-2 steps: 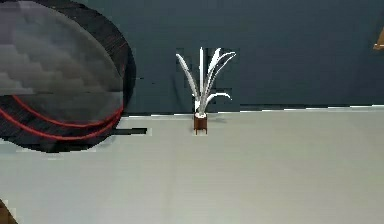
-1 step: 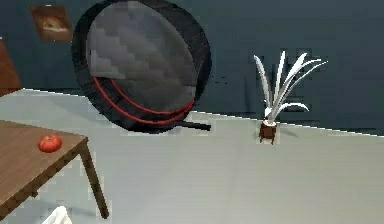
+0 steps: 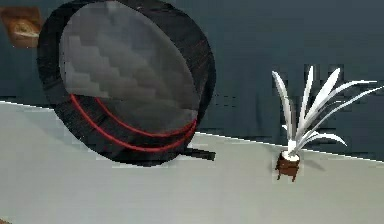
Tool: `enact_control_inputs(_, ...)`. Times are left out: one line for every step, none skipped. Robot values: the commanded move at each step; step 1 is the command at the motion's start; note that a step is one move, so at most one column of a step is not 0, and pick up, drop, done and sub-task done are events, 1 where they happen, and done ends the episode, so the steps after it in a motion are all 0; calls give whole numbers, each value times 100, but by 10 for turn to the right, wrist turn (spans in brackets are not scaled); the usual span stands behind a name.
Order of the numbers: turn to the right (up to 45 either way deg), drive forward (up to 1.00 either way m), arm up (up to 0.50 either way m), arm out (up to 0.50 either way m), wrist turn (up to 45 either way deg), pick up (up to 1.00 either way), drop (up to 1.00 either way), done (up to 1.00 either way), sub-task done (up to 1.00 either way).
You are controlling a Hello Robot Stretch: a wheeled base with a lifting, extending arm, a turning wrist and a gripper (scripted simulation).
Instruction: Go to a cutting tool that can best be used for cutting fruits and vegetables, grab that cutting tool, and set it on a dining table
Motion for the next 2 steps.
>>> enact_control_inputs(-240,0,0,0,0,0,0,0,0)
enact_control_inputs(0,90,0,0,0,0,0,0,0)
